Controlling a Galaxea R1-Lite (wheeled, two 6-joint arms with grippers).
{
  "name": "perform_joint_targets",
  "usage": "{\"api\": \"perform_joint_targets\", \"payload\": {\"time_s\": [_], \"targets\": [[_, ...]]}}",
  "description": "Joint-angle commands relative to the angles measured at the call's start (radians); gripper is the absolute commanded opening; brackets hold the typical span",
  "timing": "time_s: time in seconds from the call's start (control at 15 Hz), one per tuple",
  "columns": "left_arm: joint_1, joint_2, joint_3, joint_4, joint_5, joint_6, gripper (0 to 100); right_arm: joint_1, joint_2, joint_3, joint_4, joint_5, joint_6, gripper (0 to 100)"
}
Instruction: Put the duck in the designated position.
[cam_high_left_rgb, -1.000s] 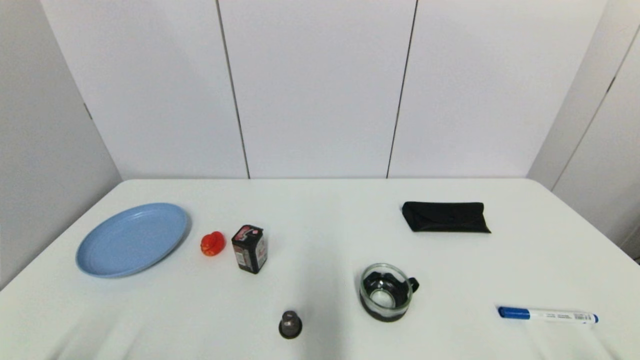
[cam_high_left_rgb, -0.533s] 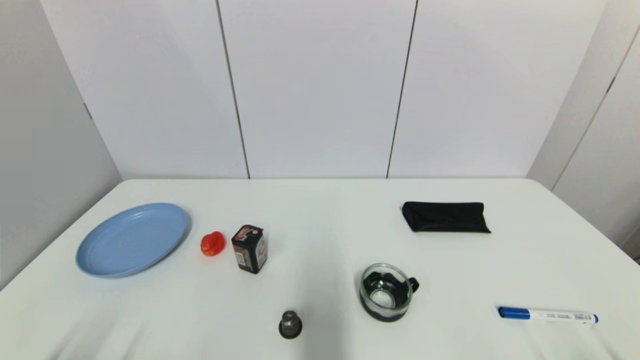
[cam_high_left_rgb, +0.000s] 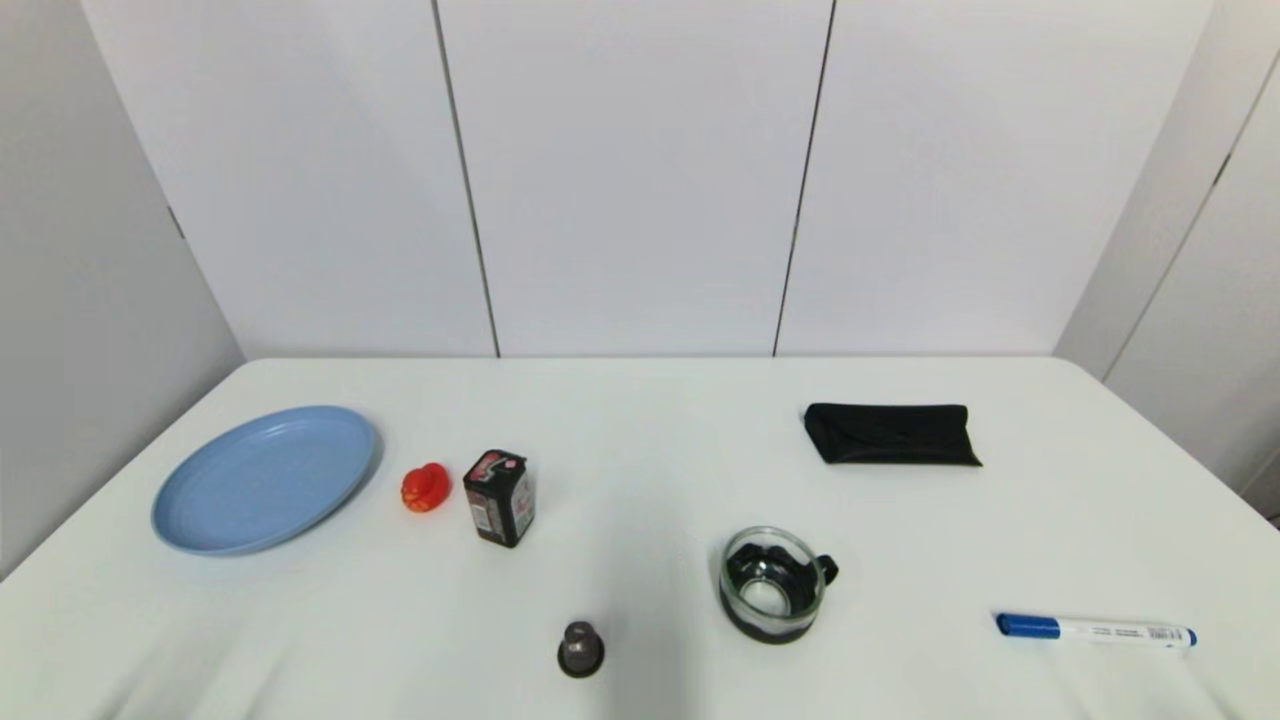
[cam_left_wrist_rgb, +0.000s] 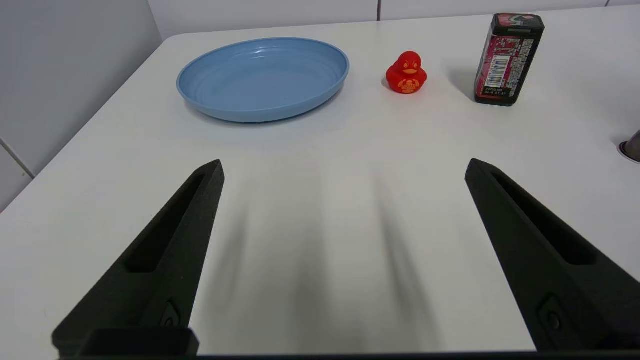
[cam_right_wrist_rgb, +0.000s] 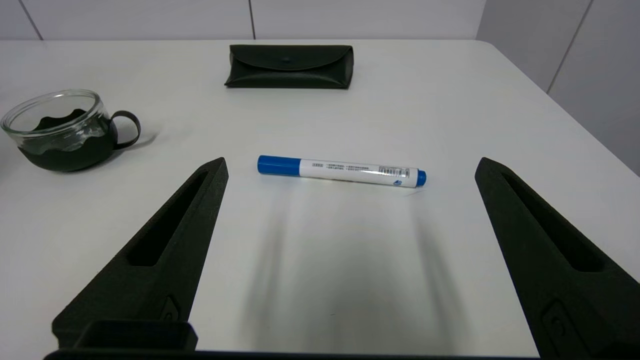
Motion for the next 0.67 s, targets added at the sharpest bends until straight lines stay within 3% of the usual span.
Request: {"api": "perform_joint_targets", "payload": {"time_s": [0.07,0.67], "targets": [[0.0,0.002,0.0,0.0,0.0,0.0,100,0.0,0.001,0.009,-0.001,0.001,0.001,100],[0.0,0.002,0.0,0.0,0.0,0.0,100,0.0,0.001,0.009,-0.001,-0.007,0.001,100]]}}
